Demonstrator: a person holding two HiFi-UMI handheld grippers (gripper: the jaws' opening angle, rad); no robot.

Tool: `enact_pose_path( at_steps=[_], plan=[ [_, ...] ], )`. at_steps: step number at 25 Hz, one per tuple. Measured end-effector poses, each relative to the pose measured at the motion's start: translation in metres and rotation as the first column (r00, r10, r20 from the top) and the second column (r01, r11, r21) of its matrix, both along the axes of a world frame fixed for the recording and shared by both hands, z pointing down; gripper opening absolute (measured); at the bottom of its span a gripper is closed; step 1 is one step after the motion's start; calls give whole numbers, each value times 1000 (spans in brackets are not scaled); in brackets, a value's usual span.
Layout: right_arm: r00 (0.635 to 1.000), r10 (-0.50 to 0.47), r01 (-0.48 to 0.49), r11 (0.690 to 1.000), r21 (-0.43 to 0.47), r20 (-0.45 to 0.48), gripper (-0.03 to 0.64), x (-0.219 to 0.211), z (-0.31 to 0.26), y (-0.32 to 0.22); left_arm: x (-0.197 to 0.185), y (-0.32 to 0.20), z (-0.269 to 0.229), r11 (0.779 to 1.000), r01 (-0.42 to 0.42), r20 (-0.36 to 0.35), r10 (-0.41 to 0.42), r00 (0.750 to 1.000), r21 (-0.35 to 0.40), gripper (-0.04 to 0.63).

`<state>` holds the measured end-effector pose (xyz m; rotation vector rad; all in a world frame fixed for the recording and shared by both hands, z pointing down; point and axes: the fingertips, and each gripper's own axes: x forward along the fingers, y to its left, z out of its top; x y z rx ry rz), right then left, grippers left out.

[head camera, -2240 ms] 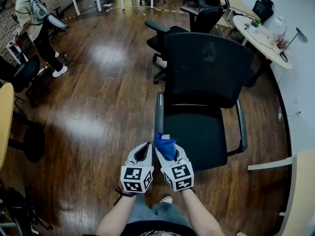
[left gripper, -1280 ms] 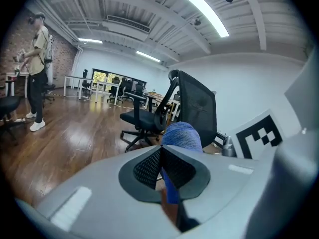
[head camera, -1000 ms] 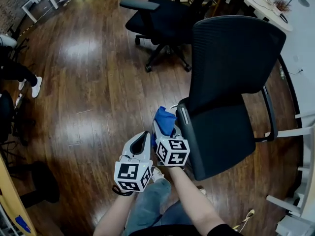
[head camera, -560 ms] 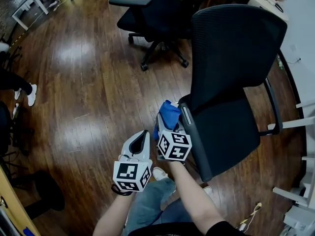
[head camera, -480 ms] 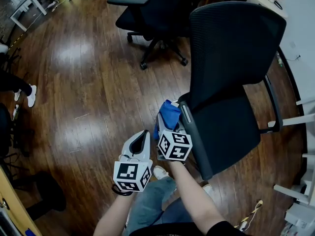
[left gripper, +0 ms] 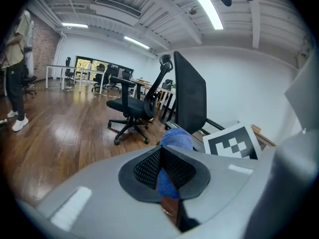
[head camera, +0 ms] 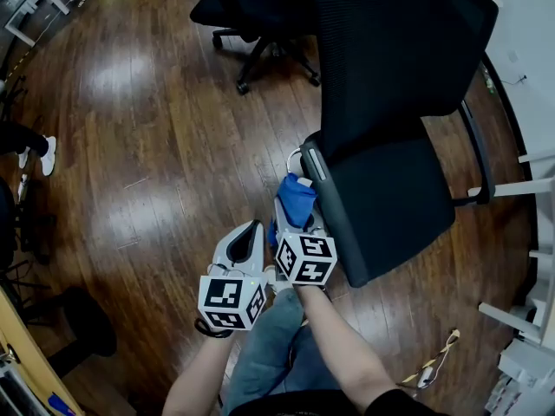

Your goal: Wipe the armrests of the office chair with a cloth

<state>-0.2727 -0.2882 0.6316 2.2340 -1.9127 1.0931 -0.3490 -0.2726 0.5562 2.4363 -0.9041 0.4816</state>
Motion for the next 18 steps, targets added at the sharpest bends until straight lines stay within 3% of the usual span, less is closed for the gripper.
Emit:
enact_pose_path(
  at_steps=[8, 18],
  plan=[
    [1000, -12, 12, 1000, 7, -5, 137, -14, 6, 58, -12, 53, 6, 1000, -4, 3, 4, 1000, 6, 6],
    [998, 40, -39, 999, 31, -39, 137, -9, 5, 141, -15, 130, 11, 998, -61, -16, 62, 998, 18, 6]
  ],
)
